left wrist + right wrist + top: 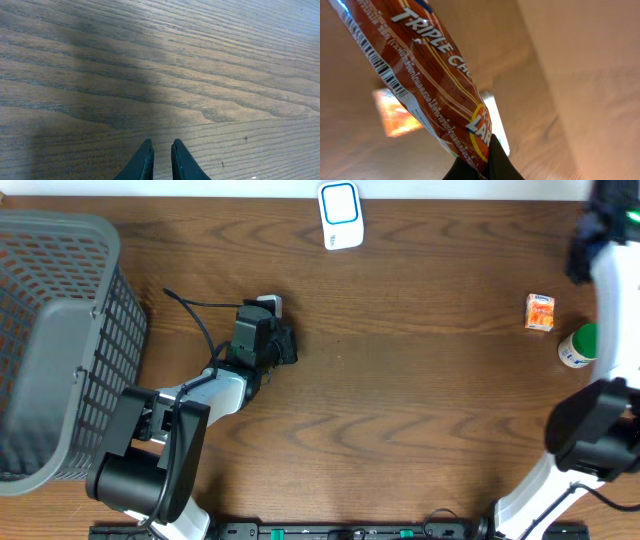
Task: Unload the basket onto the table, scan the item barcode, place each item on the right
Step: 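Carry the Top bar right and set it beside the green-lidded jar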
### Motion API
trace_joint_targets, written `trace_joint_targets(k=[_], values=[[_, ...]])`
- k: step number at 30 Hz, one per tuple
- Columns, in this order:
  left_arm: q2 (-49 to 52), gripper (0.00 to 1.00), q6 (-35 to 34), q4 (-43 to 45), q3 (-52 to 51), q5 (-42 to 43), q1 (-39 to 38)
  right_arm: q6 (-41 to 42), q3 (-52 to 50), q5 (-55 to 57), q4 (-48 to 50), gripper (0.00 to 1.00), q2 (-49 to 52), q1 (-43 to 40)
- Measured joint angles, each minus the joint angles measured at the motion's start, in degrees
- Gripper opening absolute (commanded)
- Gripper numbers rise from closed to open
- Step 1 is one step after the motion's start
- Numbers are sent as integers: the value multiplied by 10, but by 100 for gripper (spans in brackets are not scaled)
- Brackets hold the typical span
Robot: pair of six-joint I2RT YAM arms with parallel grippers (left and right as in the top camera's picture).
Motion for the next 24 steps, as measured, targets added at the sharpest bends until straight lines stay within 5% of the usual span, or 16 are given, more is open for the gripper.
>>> trace_joint_targets(k=[12,15,17,18,24], values=[[0,16,-17,-2,0,0,0,49,-194,-111,117,1,2,-173],[0,16,-17,-2,0,0,0,61,-216,-144,134,31,2,-188],[0,17,-17,-3,0,0,0,69,-223,-161,136,67,2,-193],[0,17,-17,-3,0,0,0,73,-223,-163,135,99,2,-194],[-1,17,-17,-4,0,0,0,76,-220,-202,101,99,-20,-193]])
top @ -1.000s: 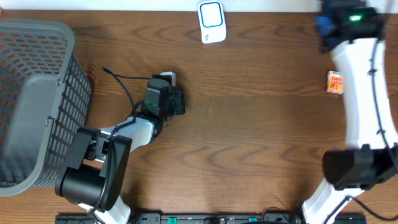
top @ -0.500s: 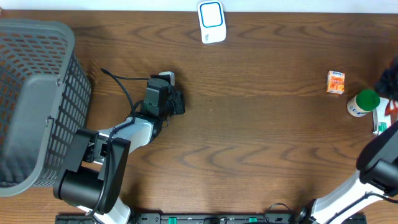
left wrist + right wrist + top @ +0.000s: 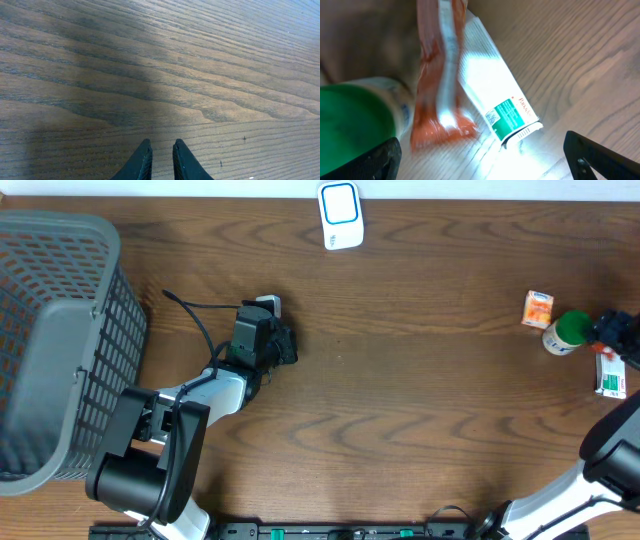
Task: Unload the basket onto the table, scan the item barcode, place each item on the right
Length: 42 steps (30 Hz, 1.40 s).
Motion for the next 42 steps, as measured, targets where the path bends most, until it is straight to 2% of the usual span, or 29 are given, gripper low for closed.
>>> trace_joint_targets(k=[1,4,6,11,13,18,20,25,31,35,38,42], values=[[-1,17,0,0,0,0,0,2,4,-8,-2,99,-11,0],[-12,28,12,3,0,0,0,15,30,-21,2,99,-70,0],[-28,42,28,6,0,-1,0,28,49,-29,17,99,-117,0],[-136,65,75,7,0,-40,0,68,113,-88,120,99,-289,0],[-197,80,101,7,7,-66,0,89,125,-115,172,99,-358,0],[-326,81,165,10,57,-132,0,145,132,-143,272,99,-478,0],[-388,81,216,13,91,-168,0,164,134,-151,291,99,-522,0],[-466,82,327,-13,131,-235,1,174,132,-156,237,99,-565,39],[-527,82,457,-99,135,-314,1,145,122,-162,168,99,-614,162],[-564,82,502,-153,135,-351,1,122,95,-162,167,99,-665,221],[-594,82,517,-191,135,-363,1,105,62,-156,182,99,-710,229],[-639,82,527,-199,135,-365,1,94,-20,-131,212,99,-789,229]])
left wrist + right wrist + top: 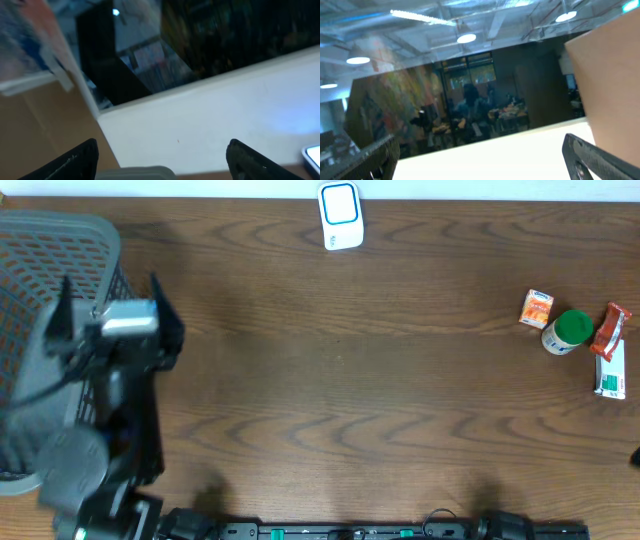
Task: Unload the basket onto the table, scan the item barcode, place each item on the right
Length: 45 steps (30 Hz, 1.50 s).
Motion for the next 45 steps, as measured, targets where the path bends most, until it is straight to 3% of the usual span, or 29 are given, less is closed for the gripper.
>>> trace_joint_targets(k=[8,20,32,45], values=[[-90,82,2,-7,0,-10,0,19,-156,15,62,99,-152,0],[-171,82,-1,-54,0,-11,0,37,-288,28,58,99,-315,0],[-220,82,-14,-81,0,-11,0,63,-311,8,68,99,-321,4],[-292,82,-14,-136,0,-11,0,65,-327,8,76,99,-321,74]])
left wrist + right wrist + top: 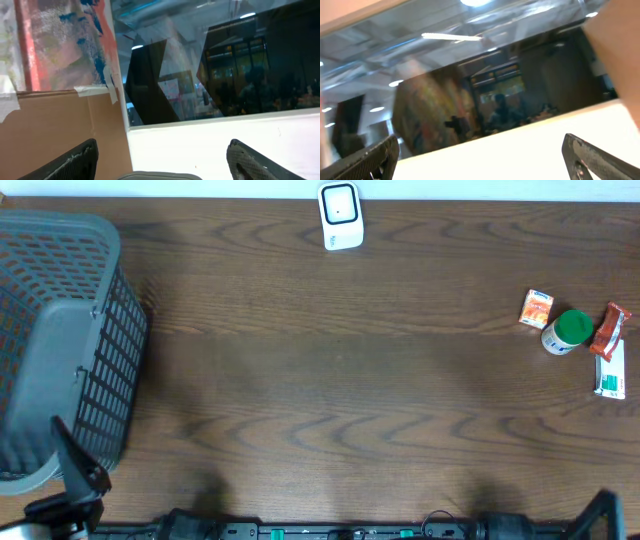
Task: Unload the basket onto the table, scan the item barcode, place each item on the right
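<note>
The white barcode scanner (339,216) stands at the table's far edge. The red-brown snack bar (608,330) lies at the right edge beside a green-capped bottle (570,331). Both arms are drawn back to the near edge, where only a dark part of the left arm (76,478) and a sliver of the right arm (601,511) show. My left gripper (160,167) is wide open and empty, pointing up at a window and cardboard. My right gripper (482,160) is also wide open and empty, facing a window.
A grey mesh basket (60,340) fills the left side, and its rim (160,176) shows low in the left wrist view. A small orange box (537,309) and a white tube box (610,374) lie next to the bottle.
The left arm was raised beside the basket's right side and now sits low at the near left corner. The right arm has shifted to the near right corner. Both grippers remain wide open.
At first my right gripper held the snack bar up at the right edge, while the left rested shut on the table. Then the bar lay beside the bottle with the right gripper open over it. Later both arms had lifted away, grippers open, and now they sit at the near edge.
</note>
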### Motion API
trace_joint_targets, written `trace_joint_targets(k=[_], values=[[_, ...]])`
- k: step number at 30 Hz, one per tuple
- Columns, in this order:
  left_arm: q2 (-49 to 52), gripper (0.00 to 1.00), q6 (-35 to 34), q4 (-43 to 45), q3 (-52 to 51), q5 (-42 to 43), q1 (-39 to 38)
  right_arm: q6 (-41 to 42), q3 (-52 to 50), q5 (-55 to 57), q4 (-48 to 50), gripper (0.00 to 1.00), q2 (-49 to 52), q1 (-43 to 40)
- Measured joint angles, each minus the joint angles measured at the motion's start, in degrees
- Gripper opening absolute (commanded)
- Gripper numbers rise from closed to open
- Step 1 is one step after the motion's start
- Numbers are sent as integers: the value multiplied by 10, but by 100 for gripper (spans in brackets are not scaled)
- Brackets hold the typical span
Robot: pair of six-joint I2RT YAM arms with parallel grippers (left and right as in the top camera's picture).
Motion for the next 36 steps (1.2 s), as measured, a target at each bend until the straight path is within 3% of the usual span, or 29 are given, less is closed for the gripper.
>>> trace_joint_targets(k=[10,24,36], values=[[-50,82,0,-15,0,0,0,68,-152,109,44,99,0,-8],[-62,82,0,-17,0,0,0,132,-323,121,50,99,0,-8],[-62,82,0,-17,0,0,0,178,-489,93,189,99,2,-8]])
